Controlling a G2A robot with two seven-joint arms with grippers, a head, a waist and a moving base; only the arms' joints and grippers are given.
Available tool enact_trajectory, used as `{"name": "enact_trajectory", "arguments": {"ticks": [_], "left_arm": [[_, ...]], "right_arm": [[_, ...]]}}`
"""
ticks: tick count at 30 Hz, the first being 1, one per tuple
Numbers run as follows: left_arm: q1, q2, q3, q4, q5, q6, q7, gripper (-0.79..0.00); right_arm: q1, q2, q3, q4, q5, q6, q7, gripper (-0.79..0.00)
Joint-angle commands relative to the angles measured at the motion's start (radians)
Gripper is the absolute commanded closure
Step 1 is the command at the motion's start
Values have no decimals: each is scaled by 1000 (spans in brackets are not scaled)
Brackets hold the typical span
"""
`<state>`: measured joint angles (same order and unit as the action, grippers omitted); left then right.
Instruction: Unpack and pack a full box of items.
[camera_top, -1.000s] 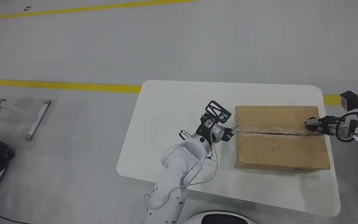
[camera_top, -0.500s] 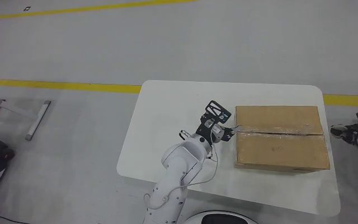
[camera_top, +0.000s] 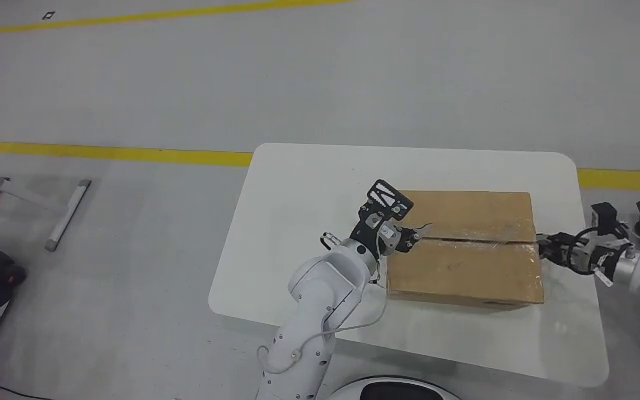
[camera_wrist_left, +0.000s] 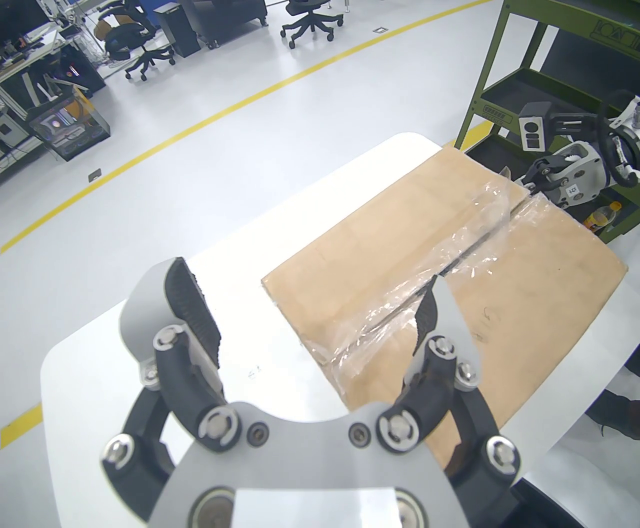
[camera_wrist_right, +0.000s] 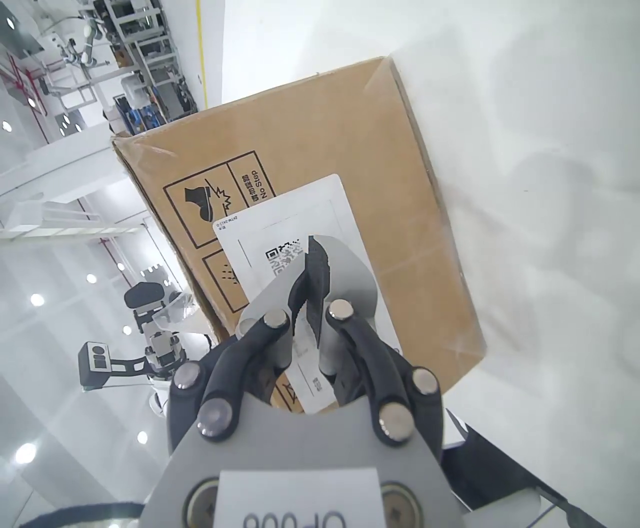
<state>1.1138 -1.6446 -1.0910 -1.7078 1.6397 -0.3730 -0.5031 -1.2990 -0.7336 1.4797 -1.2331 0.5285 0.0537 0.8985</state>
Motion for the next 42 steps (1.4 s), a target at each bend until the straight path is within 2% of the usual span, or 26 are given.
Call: {"name": "enact_trajectory", "arguments": {"ticks": [1,8,11,19,20,30,33,34,38,42], "left_arm": [[0,0,0,0,0,0,0,-785],[0,0,0,0,0,0,0,-785],[0,0,0,0,0,0,0,-785],[10,2,1,-3,1,6,15,-785],[13,4,0,-7,10,7,20,-785],[53,23,-49,-77,61,62,61,-785],[78,30,-75,-106,74,74,60,-785],[85,33,-85,-115,77,76,60,-785],[105,43,-130,-148,92,82,64,-785],[123,54,-182,-186,120,88,55,-785]], "right_arm": [[17,-6,-24,-7,-1,0,3,0],[83,-28,-97,-47,-59,-4,-58,0],[90,-29,-64,-41,-40,-5,-103,0],[43,-13,95,-101,39,-79,-79,0],[35,-12,94,-116,45,-62,-42,0],[35,-12,94,-116,45,-62,-42,0],[19,-20,91,-132,68,-52,-134,0],[14,-23,97,-137,47,-82,-194,0],[-28,-48,123,-173,167,-141,-473,0],[-111,-70,143,-264,201,-197,-768,0]]}}
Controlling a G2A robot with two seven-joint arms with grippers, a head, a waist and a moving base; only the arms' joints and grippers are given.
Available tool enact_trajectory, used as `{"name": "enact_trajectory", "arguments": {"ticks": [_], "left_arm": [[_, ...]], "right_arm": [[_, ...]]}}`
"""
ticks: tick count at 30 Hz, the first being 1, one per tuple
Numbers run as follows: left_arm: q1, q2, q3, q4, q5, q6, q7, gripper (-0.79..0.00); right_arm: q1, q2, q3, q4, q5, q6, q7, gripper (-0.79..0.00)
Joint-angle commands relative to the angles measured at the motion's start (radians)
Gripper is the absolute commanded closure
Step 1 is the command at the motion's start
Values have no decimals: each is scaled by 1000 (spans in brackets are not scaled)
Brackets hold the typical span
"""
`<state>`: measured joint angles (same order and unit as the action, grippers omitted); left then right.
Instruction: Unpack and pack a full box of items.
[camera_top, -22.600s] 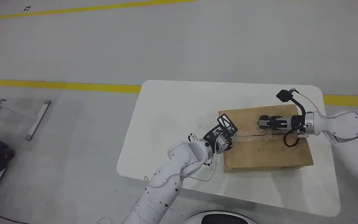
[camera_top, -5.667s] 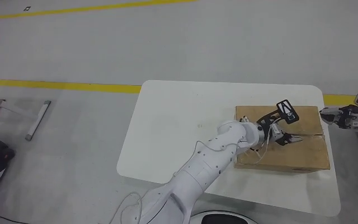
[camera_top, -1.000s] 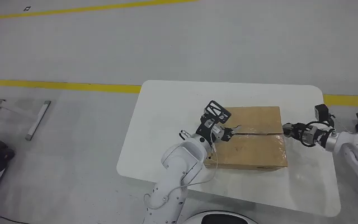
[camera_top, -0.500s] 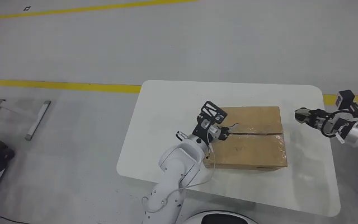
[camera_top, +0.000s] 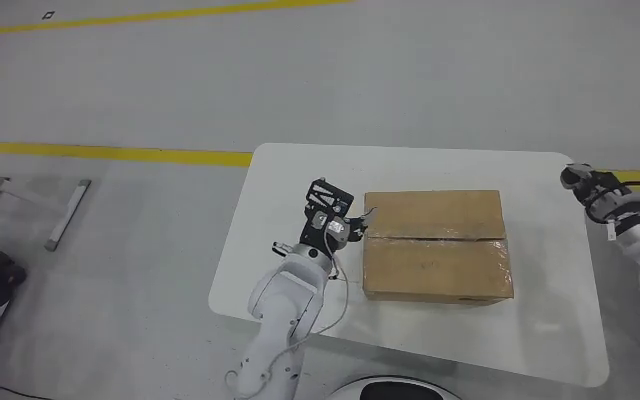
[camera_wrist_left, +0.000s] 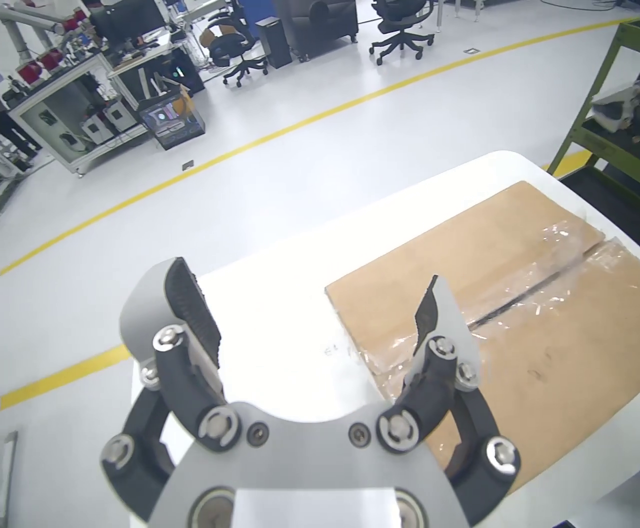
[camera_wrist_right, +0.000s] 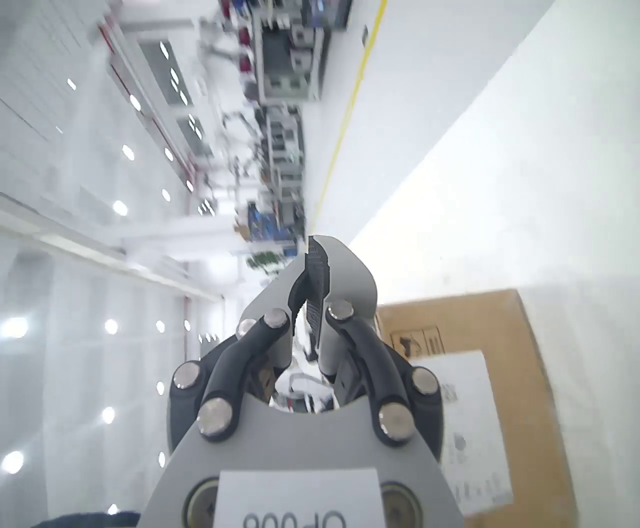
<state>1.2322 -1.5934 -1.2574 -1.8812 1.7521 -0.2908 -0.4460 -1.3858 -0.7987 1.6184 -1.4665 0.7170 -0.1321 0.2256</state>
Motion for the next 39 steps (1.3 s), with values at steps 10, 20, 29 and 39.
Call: {"name": "enact_trajectory", "arguments": {"ticks": [10,20,29,39], "left_arm": [[93,25,-132,-96,52,81,17,-785],[196,41,-179,-152,161,168,50,-785],[229,46,-157,-169,201,191,66,-785],[229,46,-157,-169,201,191,66,-784]], "right_arm": [[-300,-28,146,-282,-88,-50,-370,0],[-479,-54,253,-427,-99,-32,-352,0],[-499,-67,279,-420,-149,-30,-303,0],[-499,-67,279,-420,-149,-30,-303,-256]]}}
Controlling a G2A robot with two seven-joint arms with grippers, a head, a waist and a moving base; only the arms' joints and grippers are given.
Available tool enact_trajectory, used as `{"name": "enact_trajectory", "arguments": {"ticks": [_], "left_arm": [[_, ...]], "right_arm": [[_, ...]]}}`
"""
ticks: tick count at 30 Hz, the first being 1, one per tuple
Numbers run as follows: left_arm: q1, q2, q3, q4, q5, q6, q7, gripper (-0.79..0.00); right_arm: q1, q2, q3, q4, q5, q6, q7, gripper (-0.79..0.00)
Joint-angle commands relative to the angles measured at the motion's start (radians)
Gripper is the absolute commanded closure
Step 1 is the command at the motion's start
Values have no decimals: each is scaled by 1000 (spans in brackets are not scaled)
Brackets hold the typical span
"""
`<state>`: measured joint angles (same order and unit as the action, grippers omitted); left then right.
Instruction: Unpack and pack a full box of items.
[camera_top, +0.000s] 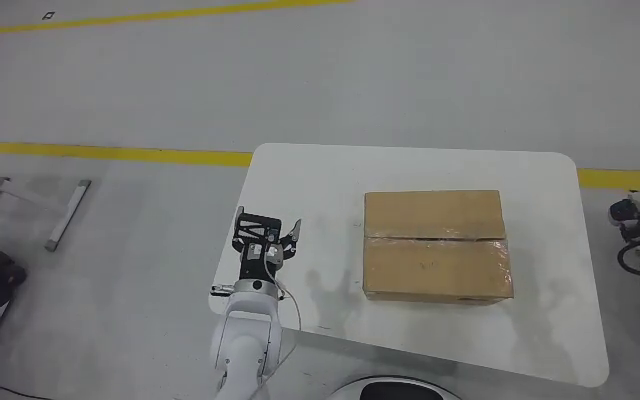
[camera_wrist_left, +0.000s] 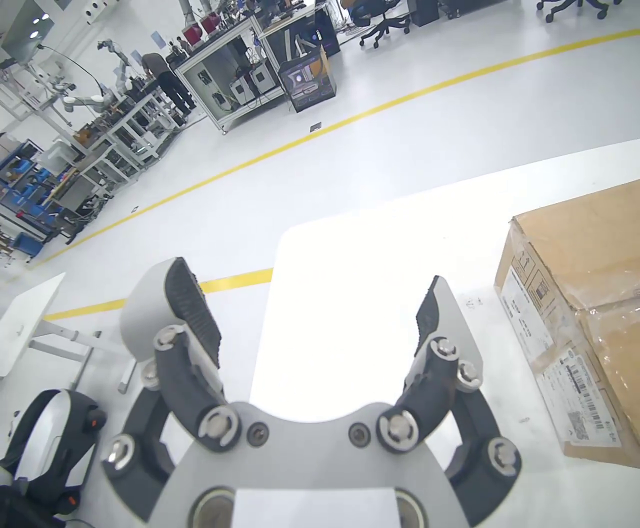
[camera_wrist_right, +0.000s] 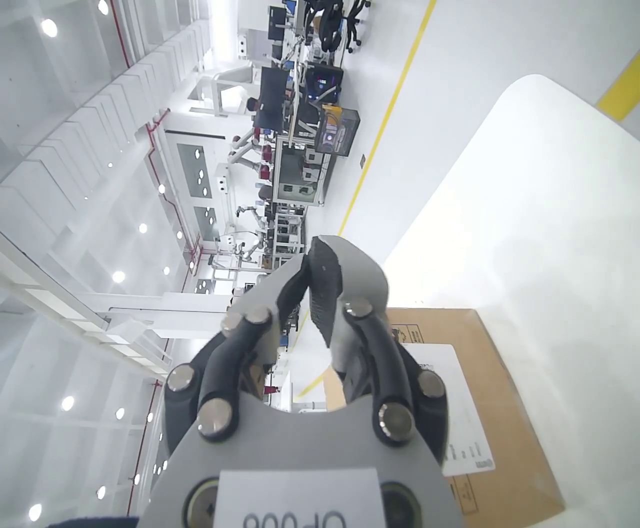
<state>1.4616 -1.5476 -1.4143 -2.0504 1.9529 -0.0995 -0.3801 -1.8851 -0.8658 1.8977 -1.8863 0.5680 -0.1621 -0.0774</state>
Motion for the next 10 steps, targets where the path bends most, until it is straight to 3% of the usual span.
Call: {"name": "enact_trajectory", "arguments": {"ticks": [1,3,10], "left_arm": [[0,0,0,0,0,0,0,-784],[0,0,0,0,0,0,0,-784],[0,0,0,0,0,0,0,-784]], "right_arm": [[0,0,0,0,0,0,0,-294],[0,0,0,0,0,0,0,-349],[0,0,0,0,0,0,0,-352]]}}
